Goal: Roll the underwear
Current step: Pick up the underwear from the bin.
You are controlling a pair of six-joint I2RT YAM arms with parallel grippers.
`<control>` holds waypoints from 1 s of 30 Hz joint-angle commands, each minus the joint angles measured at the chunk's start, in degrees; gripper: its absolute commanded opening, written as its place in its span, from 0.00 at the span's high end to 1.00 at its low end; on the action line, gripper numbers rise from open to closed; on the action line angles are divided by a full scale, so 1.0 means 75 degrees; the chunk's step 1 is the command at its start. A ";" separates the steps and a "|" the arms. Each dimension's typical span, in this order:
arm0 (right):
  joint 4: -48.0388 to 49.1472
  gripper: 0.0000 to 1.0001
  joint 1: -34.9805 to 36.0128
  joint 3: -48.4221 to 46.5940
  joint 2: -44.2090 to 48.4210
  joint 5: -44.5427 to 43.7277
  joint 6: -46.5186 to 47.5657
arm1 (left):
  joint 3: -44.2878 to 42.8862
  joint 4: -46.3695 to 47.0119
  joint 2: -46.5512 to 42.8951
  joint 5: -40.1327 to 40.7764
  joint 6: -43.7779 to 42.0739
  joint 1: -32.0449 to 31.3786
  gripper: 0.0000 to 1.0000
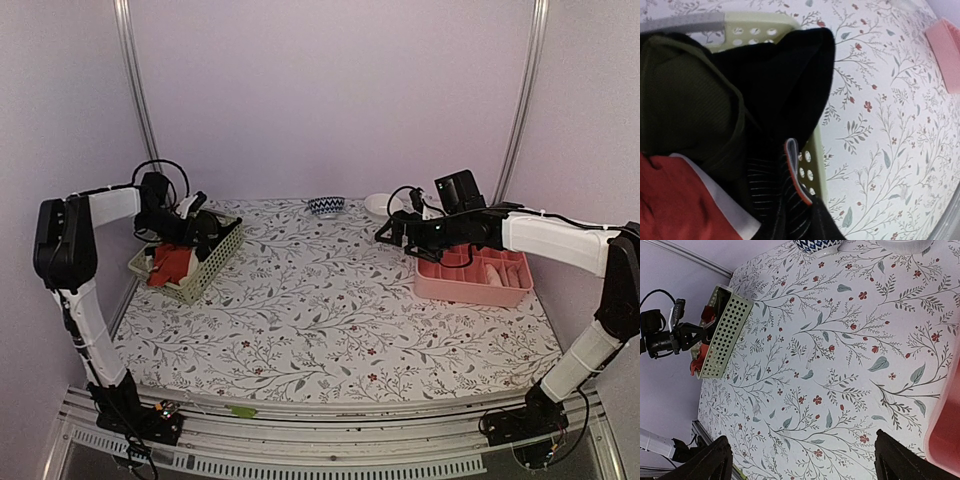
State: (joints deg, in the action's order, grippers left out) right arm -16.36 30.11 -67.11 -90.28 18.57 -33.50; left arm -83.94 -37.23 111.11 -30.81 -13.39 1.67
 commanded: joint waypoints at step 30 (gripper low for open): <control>-0.0081 0.01 0.0008 -0.0973 -0.0381 0.0167 0.0390 | -0.3235 -0.0485 -0.2586 -0.2642 0.0388 0.0560 1.00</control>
State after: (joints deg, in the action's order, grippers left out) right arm -16.91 30.11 -72.40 -91.83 18.79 -32.01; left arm -105.16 -40.27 94.65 -45.25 -11.92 6.83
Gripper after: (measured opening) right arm 0.989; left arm 0.027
